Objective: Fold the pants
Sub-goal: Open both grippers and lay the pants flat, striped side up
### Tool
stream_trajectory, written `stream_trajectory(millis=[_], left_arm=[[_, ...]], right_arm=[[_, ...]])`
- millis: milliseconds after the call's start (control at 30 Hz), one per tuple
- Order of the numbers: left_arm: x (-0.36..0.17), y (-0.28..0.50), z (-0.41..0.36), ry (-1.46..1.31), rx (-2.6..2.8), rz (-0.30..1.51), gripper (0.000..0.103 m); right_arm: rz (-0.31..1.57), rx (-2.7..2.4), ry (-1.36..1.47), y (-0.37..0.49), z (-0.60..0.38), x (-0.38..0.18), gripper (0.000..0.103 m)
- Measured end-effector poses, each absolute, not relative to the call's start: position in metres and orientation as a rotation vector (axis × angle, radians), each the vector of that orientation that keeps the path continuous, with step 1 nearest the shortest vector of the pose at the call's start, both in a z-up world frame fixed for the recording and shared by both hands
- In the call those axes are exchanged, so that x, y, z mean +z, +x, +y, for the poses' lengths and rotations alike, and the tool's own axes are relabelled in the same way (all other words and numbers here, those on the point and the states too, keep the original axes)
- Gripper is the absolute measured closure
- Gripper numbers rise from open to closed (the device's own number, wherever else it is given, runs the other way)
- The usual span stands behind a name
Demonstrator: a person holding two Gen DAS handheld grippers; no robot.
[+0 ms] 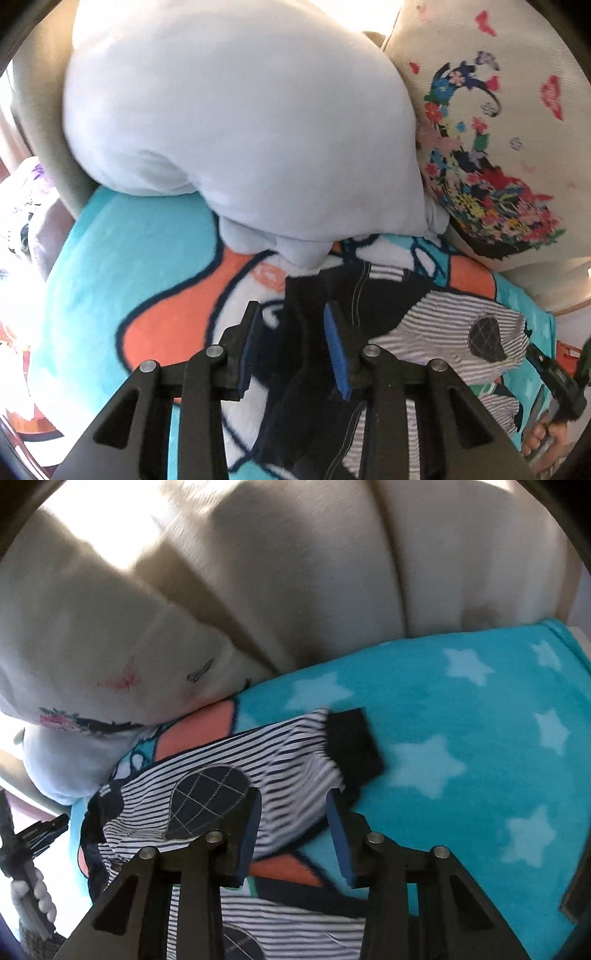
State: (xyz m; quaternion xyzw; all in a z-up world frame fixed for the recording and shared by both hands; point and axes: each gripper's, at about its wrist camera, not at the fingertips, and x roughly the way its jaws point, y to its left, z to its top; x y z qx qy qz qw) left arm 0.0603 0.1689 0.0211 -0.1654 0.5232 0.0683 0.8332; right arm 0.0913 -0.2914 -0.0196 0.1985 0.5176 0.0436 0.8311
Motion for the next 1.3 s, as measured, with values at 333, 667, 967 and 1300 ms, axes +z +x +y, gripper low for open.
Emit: stream_trajectory(millis=[333,667,967,1300], left_arm=[[0.059,0.022,0.146,-0.265,0.201,1.035,0.060],[0.064,0.004,0.090,-0.111,0.142,1.010,0.053],[0.065,-0.010,0.089,-0.064,0.080,1.008,0.051],[0.058,-0.021,0.120,-0.086,0.054,1.029,0.048]], right_arm=[[1.112,-0.047,0.452,0.079,-0.318,-0.023,0.062],[1.048,-0.009,0.302,0.026,-0.270,0.010,0.052],[1.075,0.020,0.190,-0.011,-0.226,0.012,0.049],[1.091,0.007,0.181,-0.017,-0.194,0.014,0.048]])
